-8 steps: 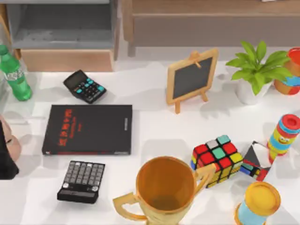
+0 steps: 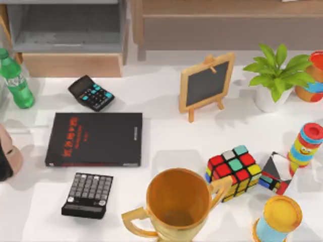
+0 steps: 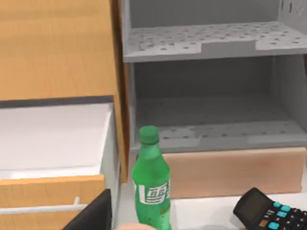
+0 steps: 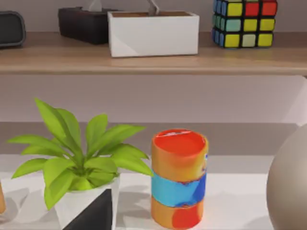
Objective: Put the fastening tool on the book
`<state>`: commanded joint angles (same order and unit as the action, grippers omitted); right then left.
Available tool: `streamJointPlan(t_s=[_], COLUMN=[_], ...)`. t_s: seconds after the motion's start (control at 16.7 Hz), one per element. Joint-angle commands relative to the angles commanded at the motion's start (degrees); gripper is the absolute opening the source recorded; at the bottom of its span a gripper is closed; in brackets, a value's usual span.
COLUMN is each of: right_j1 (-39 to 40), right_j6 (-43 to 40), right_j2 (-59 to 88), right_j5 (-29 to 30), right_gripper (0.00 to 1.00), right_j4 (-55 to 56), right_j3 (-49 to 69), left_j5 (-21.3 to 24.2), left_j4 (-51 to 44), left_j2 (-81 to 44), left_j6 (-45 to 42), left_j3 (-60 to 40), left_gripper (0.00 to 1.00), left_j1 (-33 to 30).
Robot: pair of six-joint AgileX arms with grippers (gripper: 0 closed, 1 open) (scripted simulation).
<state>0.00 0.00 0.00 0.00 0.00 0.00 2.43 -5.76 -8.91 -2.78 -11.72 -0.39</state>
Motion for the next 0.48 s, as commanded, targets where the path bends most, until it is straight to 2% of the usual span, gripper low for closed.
streamJointPlan(t_s=[0.24, 0.48], right_j1=[0.00, 0.00], right_j6=[0.00, 0.00], right_j2=[0.00, 0.00], right_j5=[0.00, 0.00], right_gripper=[1.00, 1.00], right_j4=[0.00, 0.00], right_j3=[0.00, 0.00], left_j5=[2.55, 4.38], left_j4=[-9.42, -21.37], left_j2=[-14.09, -33.03], left_j6=[-3.35, -7.04], left_j3=[-17.72, -40.14], left_gripper=[1.00, 1.00], left_j1=[0.07, 1.06])
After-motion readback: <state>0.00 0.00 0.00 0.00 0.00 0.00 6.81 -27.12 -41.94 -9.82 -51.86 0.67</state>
